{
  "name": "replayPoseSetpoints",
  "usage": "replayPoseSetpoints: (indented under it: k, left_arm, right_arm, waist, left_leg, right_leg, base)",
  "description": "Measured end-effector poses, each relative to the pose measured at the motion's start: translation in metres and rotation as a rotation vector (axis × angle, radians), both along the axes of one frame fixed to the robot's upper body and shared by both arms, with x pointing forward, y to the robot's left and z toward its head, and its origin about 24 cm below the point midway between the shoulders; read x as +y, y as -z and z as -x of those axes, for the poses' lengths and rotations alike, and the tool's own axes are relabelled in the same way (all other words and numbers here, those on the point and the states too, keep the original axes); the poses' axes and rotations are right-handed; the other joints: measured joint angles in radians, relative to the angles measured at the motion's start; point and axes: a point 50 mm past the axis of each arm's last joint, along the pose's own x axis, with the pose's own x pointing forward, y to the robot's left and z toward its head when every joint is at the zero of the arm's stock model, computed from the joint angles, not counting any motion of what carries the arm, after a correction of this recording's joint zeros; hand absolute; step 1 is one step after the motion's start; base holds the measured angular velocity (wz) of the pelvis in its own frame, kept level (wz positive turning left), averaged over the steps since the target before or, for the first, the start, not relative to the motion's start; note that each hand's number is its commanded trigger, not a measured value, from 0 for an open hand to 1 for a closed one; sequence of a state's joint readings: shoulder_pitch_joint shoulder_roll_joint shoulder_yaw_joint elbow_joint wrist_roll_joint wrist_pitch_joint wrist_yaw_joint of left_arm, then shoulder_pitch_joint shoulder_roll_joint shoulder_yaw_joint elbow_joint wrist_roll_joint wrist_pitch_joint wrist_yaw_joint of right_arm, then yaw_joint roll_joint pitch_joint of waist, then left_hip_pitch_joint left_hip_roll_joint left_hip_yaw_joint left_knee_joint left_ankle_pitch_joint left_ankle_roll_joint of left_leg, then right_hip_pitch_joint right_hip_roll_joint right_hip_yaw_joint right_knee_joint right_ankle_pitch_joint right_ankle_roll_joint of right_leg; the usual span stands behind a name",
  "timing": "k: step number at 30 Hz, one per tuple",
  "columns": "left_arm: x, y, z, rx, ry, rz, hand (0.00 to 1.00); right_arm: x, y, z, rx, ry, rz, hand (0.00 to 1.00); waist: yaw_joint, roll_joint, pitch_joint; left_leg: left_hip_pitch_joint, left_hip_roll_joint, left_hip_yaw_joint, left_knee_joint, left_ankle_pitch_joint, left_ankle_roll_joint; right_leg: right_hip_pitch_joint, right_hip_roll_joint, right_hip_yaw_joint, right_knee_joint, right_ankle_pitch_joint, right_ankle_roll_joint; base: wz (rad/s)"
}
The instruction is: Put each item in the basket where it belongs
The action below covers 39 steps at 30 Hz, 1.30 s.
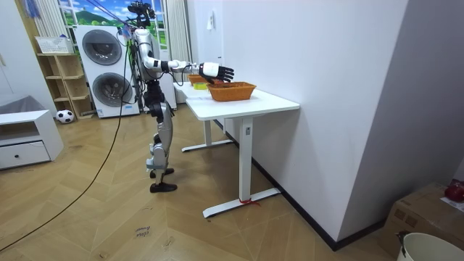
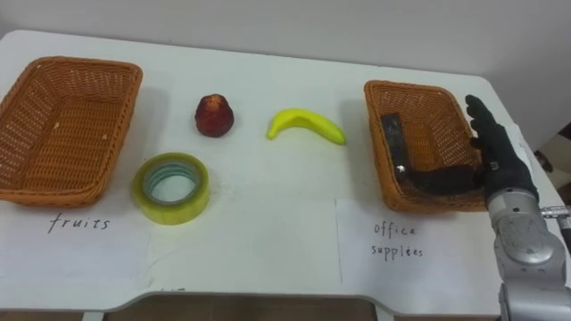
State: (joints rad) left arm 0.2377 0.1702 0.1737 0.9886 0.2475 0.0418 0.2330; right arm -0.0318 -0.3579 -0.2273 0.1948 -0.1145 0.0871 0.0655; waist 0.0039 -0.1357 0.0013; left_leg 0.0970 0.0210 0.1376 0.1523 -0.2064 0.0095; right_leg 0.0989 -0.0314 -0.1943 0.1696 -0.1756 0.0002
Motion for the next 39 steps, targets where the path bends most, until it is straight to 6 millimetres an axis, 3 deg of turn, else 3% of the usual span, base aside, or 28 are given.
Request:
replayPoseSetpoints:
  k: [7, 12, 23, 29, 32, 39]
  left_arm:
    - [-0.001, 0.0, -0.001, -0.005, 0.001, 0.002, 0.0]
    - [-0.002, 0.001, 0.001, -0.001, -0.002, 0.006, 0.0]
    - [0.001, 0.002, 0.012, 0.034, -0.007, 0.002, 0.0]
    - [0.0, 0.002, 0.011, 0.032, -0.007, 0.004, 0.0]
    - [0.0, 0.002, 0.009, 0.025, -0.004, 0.004, 0.0]
    - [-0.002, 0.002, 0.006, 0.02, 0.015, 0.006, 0.0]
  right_arm:
    - [-0.001, -0.002, 0.0, -0.021, 0.017, 0.01, 0.0]
    - [0.002, -0.011, -0.002, -0.067, 0.014, 0.032, 0.0]
    - [0.02, -0.078, -0.003, -0.38, -0.053, 0.061, 0.0]
    - [0.027, -0.093, -0.003, -0.454, -0.091, 0.042, 0.0]
    - [0.032, -0.105, -0.009, -0.503, -0.11, 0.046, 0.0]
    - [0.045, -0.126, -0.01, -0.591, -0.169, 0.056, 0.0]
  waist:
    - [0.001, 0.001, -0.0008]
    - [0.001, 0.01, -0.0062]
    - [-0.001, 0.021, -0.0032]
    - [0.005, 0.018, -0.0025]
    - [0.004, 0.02, 0.0016]
    - [0.011, 0.019, 0.0006]
  left_leg:
    - [0.001, 0.0, 0.0, 0.0, 0.0, 0.0]
    - [0.003, 0.0, 0.002, 0.001, 0.0, 0.0]
    - [0.002, 0.001, -0.001, 0.001, 0.0, 0.0]
    - [0.002, 0.0, 0.0, 0.0, 0.0, 0.0]
    - [0.0, 0.0, 0.002, 0.0, 0.0, 0.0]
    - [-0.002, 0.001, 0.0, -0.001, 0.0, 0.0]
  right_leg:
    - [0.0, 0.0, 0.002, 0.0, 0.0, 0.0]
    - [0.002, 0.0, 0.003, 0.0, 0.0, 0.0]
    - [0.003, 0.0, -0.003, 0.0, 0.0, 0.0]
    - [0.001, 0.0, 0.0, 0.0, 0.0, 0.0]
    - [-0.002, 0.001, 0.004, 0.001, 0.0, 0.0]
    - [-0.002, 0.002, -0.001, 0.0, 0.0, 0.0]
  base:
    - [0.0]
    - [0.0]
    - [0.0]
    - [0.0]
    - [-0.02]
    - [0.0]
